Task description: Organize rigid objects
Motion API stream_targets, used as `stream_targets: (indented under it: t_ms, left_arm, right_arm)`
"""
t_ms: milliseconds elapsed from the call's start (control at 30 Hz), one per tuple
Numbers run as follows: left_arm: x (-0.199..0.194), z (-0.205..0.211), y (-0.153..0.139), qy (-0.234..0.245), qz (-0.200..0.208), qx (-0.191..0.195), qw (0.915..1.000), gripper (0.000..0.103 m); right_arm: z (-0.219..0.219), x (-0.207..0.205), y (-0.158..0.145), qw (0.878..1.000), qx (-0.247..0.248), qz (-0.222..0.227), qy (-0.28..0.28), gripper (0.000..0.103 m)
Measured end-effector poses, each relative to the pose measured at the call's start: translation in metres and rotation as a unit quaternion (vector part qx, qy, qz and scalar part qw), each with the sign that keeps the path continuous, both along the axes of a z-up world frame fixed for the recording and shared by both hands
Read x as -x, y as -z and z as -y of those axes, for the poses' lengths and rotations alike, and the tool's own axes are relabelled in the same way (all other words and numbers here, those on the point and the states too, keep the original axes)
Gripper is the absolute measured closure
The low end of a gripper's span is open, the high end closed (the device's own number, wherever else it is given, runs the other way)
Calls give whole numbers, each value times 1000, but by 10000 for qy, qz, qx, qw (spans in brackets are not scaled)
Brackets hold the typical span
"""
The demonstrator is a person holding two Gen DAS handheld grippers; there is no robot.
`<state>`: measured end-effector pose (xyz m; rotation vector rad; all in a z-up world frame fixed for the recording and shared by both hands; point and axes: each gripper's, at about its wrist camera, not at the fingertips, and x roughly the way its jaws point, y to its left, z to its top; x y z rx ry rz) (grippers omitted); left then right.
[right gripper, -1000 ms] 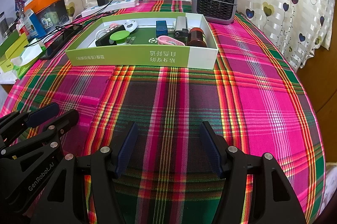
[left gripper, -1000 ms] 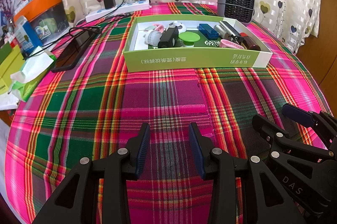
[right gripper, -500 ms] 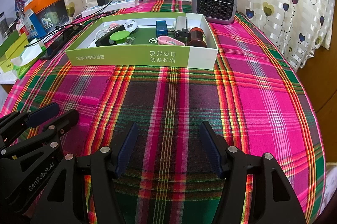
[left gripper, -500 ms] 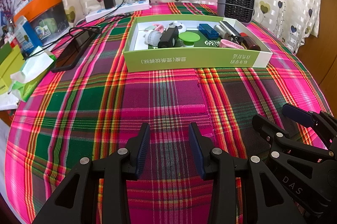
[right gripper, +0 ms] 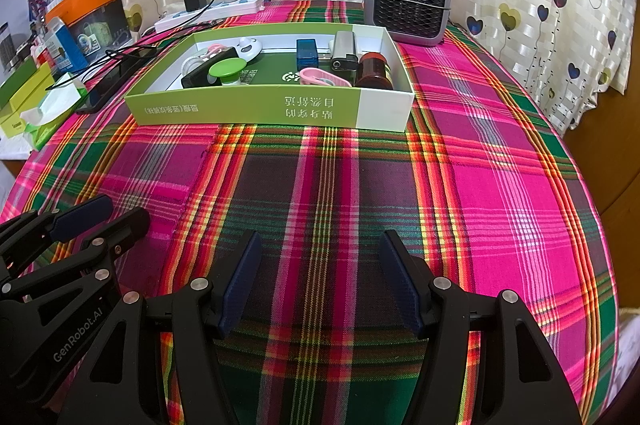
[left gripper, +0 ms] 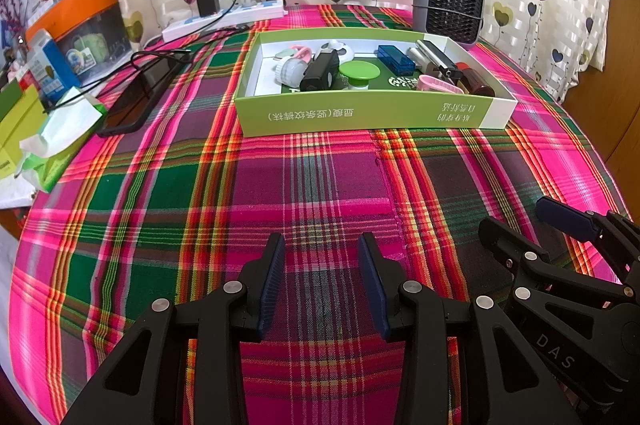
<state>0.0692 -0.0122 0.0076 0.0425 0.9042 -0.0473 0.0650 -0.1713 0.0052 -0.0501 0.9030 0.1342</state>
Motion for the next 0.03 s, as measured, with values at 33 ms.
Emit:
stream_targets:
  t_ms: [33]
  left_arm:
    - [0, 0, 0, 1, -1, -2, 10000, 66]
  right_arm:
    - [0, 0, 0, 10000, 0, 0, 0, 41]
